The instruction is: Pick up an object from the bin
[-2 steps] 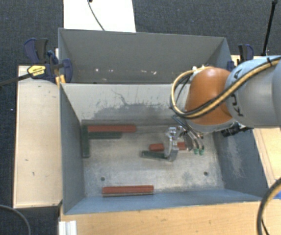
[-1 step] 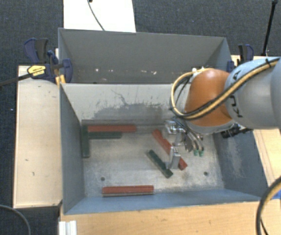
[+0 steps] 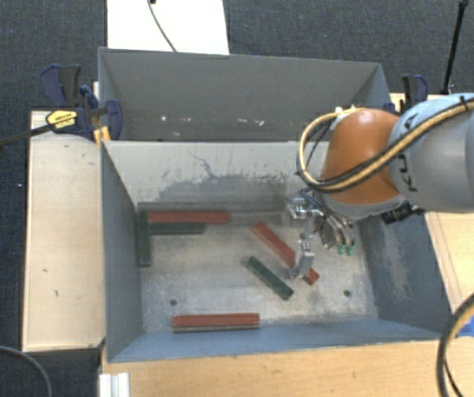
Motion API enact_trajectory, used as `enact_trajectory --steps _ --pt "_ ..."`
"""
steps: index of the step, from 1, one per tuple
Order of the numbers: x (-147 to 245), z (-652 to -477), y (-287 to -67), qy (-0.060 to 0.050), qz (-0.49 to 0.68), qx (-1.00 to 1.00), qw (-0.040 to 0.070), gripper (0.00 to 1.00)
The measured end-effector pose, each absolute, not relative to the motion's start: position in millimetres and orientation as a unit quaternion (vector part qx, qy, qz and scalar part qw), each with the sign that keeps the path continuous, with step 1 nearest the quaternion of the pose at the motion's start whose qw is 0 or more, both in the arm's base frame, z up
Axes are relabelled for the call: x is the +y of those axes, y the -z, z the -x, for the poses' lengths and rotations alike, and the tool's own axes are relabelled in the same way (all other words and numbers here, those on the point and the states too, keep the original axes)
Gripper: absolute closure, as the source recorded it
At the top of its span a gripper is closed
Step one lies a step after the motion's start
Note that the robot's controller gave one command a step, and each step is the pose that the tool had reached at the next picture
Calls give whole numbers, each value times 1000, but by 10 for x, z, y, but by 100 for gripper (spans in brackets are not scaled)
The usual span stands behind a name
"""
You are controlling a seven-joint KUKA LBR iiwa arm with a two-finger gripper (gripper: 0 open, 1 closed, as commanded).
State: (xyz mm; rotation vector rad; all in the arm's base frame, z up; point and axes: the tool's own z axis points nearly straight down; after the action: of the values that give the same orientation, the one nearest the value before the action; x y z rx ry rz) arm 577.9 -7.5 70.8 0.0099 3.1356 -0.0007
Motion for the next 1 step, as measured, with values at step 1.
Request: enact_trajectory --steps 1 --pt "-63 -5772 -707 0 -4 1000 2 100"
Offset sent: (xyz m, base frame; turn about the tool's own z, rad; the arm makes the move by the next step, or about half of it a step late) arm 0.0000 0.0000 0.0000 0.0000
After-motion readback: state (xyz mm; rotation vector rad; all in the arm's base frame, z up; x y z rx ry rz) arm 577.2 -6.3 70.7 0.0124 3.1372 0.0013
